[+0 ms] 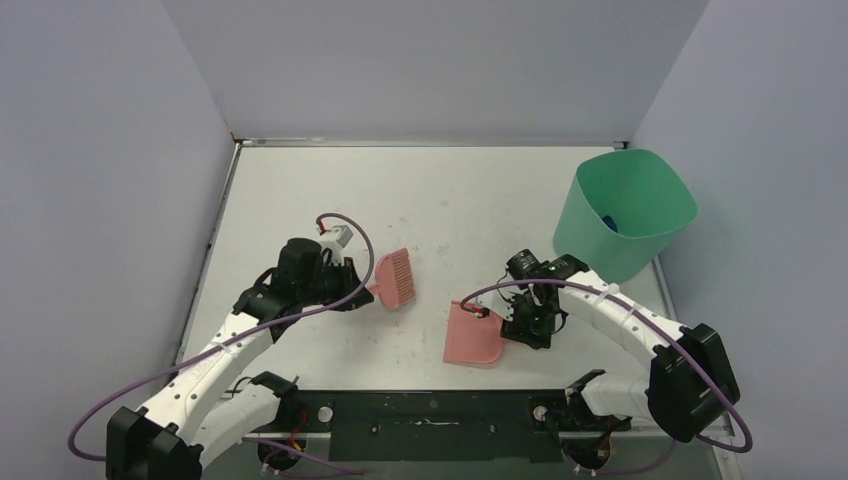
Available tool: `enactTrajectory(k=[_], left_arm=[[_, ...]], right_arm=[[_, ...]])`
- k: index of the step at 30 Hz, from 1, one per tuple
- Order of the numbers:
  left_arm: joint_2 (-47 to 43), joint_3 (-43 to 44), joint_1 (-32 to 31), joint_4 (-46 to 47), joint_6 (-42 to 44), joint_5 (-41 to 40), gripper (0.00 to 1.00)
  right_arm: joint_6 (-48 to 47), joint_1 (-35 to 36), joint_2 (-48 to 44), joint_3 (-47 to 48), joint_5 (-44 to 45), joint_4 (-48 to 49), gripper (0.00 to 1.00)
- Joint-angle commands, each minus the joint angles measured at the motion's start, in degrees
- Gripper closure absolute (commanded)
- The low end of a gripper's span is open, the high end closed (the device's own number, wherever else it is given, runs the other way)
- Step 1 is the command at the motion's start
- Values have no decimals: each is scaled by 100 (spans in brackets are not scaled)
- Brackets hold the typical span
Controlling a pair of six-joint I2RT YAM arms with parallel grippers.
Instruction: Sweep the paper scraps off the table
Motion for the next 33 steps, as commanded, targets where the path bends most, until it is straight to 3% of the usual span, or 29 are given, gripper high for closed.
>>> enactTrajectory(k=[1,3,8,11,14,19,26,33], left_arm=[[-248,-204,14,-165,-647,191,100],[-205,-334,21,-204,-1207,27,100],[-264,-1027,13,406,-2256,375,99],[-547,-1154,22,123,-2374,-440,80],[-668,-1103,23,-342,-2289,-1063,74],[-715,-1027,5,-751,-2456,-1145,61],[-1375,-659,-34,-1730,-2590,-1425,52],[-1414,485,-33,-2836,-2092,-1801,51]], right_arm=[[137,47,-397,-15,201,195,47],[111,51,-581,122,191,60,38],[116,-150,-1087,511,-95,-234,26],[302,-176,-1277,531,-200,-53,26],[712,-244,-1323,743,78,242,26],[1264,-549,-1216,1465,585,595,26],[1390,-997,-518,3064,943,662,28],[902,-1883,83,4506,1572,283,31]])
